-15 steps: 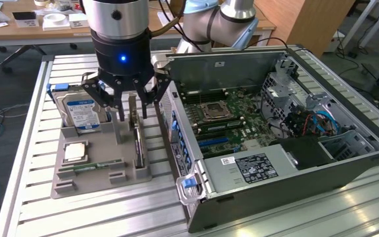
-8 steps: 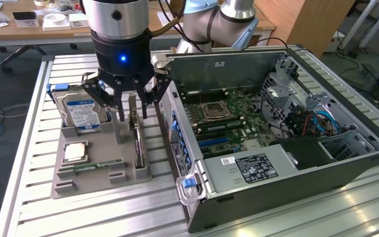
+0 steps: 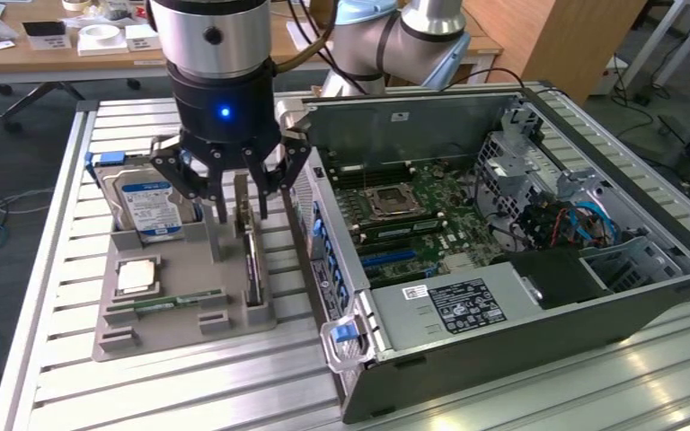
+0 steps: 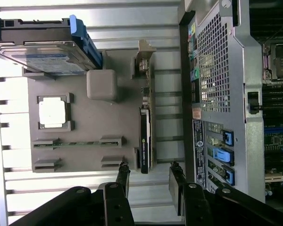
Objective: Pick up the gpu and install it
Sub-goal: 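Pick up the gpu and move the gpu toward the slot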
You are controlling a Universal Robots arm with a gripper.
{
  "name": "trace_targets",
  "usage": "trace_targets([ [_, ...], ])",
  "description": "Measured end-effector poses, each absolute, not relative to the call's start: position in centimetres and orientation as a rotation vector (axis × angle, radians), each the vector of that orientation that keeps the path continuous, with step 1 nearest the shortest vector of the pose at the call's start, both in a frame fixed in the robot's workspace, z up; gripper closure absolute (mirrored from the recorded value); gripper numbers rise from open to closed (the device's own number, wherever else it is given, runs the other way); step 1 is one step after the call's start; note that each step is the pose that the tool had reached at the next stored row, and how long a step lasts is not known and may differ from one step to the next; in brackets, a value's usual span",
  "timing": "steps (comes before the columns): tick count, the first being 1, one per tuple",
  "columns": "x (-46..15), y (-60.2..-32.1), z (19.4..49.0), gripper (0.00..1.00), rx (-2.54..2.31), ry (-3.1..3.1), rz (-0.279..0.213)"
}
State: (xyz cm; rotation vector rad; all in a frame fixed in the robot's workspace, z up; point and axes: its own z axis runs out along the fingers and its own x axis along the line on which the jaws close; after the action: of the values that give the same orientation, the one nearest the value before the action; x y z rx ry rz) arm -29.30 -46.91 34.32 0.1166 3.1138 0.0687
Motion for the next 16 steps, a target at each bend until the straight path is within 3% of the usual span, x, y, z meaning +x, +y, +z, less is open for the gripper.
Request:
trace_targets([
  [16, -29.31, -46.91, 33.87, 0.53, 0.117, 3.114, 0.069],
])
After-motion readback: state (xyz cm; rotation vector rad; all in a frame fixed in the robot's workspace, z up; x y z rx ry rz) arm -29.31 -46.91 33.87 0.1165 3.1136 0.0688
